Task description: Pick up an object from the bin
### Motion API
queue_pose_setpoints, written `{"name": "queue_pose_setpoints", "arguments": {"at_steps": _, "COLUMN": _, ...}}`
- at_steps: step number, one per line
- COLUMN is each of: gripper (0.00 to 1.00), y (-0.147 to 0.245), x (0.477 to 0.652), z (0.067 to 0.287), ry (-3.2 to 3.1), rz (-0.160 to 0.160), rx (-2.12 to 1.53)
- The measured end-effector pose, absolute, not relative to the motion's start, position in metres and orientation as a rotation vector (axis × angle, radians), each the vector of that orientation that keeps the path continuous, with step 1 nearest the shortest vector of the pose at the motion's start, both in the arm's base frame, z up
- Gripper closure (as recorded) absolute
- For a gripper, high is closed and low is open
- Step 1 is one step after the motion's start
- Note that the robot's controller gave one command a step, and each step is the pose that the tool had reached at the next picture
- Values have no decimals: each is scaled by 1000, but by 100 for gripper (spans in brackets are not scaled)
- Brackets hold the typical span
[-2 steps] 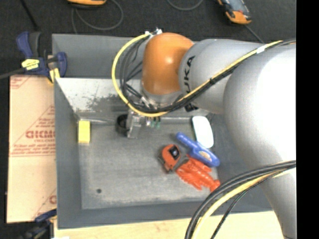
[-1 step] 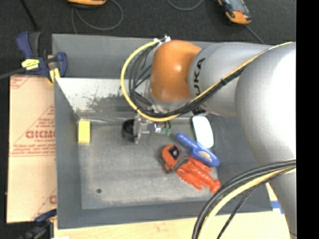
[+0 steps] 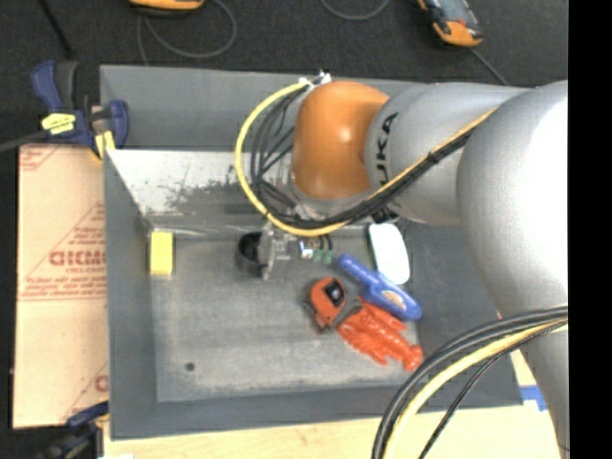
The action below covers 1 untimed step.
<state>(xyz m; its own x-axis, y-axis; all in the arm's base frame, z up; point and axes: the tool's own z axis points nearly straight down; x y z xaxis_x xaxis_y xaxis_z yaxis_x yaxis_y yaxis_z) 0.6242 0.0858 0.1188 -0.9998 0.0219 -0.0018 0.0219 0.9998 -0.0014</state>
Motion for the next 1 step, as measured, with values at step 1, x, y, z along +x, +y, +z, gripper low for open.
{"name": "queue_pose_setpoints", "arguments": {"at_steps": 1, "gripper": 100, "y": 90, "x": 622, "z": 154, "ry": 3138, "rz": 2, "rx": 126}}
